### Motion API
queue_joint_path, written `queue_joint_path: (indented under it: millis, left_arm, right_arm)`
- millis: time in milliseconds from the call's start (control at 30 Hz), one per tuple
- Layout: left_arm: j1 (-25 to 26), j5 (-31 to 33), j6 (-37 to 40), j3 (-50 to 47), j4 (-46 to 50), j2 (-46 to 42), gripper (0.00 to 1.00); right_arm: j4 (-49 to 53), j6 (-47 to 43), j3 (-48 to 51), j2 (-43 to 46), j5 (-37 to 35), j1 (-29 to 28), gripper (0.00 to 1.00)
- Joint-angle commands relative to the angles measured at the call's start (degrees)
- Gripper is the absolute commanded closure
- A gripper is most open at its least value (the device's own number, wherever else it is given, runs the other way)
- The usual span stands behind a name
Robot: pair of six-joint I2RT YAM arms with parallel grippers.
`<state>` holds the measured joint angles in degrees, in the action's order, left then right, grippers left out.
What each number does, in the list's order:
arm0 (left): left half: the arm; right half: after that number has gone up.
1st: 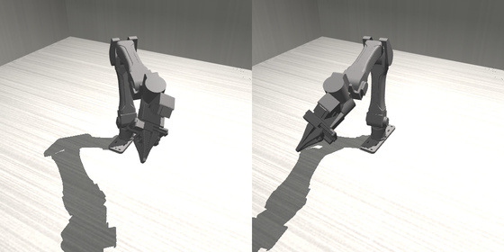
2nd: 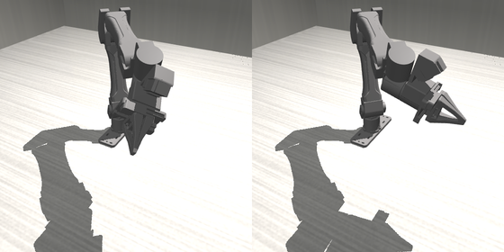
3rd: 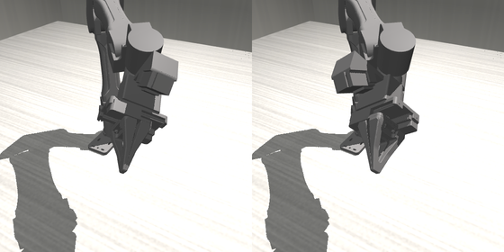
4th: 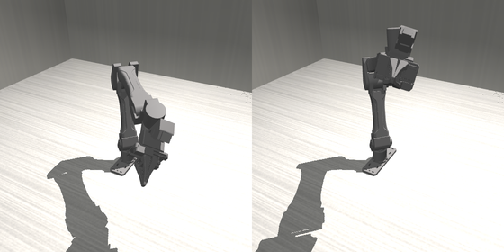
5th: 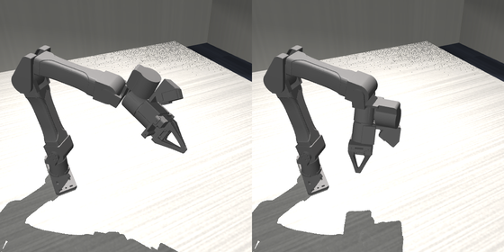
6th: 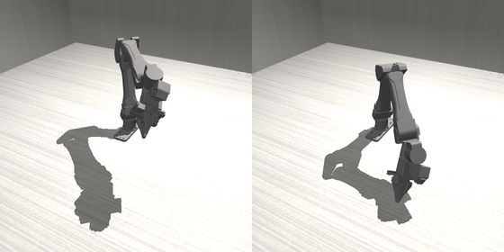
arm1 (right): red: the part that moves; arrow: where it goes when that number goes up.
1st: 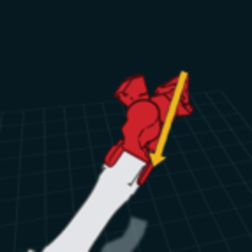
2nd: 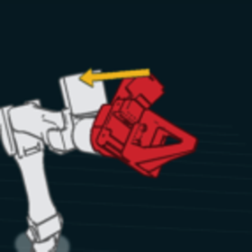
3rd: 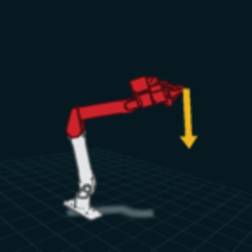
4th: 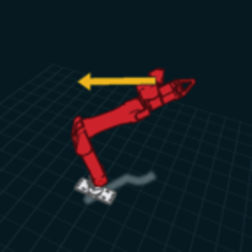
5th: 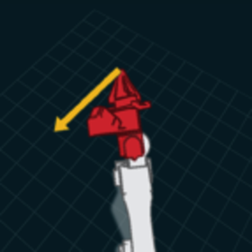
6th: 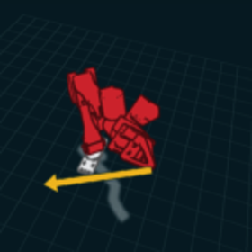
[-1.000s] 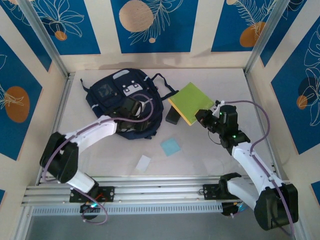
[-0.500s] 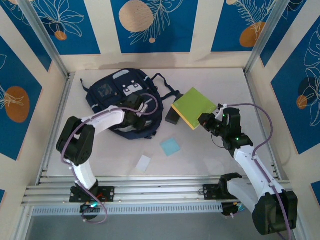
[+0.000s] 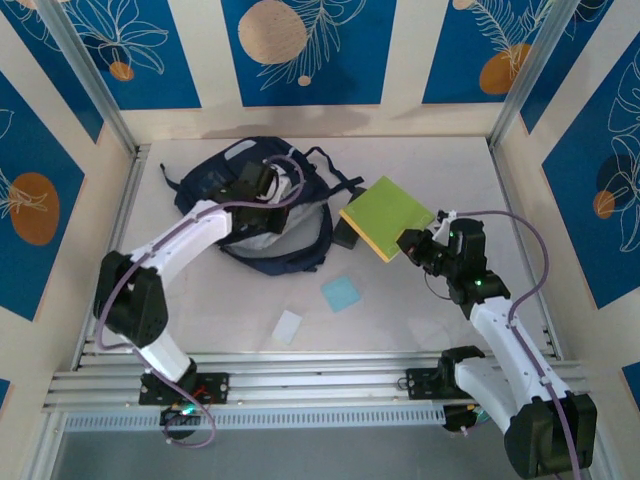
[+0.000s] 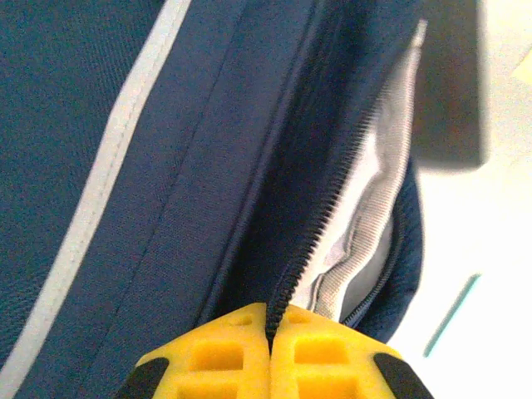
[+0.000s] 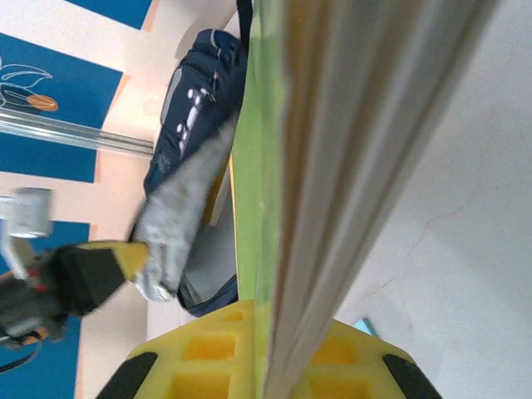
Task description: Pack books, pencil case, and school supplies into a backpack
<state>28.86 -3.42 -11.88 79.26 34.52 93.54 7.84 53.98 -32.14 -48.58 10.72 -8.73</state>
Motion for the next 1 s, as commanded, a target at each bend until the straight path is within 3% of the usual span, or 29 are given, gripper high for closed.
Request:
queue_joint_path:
  millis: [0,167,300,467,700,967]
  left_arm:
    - [-0.7,-2.6,-4.6,5.5,-5.5,-3.1,1.0]
    - [-0.7,-6.2,-7.9,8.3,-9.5,-2.4,1.0]
    - [-0.5,-9.2,-10.3,8.0,-12.6,-2.5,1.0]
    - [-0.3,-10.6,-11.4,6.2,-14.9,-3.7,1.0]
    - [-0.2,-12.0,-13.0,3.1,-17.8,-5.0,1.0]
    - [0.1,-13.8,-15.1,2.0,-20.6,-5.1,1.0]
  right_arm:
    - [-4.9,4.1,1.9,1.1,1.8,-2.5,1.0]
    - [-13.3,8.3,3.1,-2.0,-2.9,-9.8,1.0]
    - [-22.0,9.8,-0.5,-12.0,-3.9,-15.1,1.0]
    - [-29.1,8.3,-13.0,-30.8,1.1,-18.1,1.0]
    - [-38.9,13.6,-31.7,-56.2,13.2,-21.0,1.0]
    - [-38.7,19.1,-49.8,-76.8,15.6,-24.3,1.0]
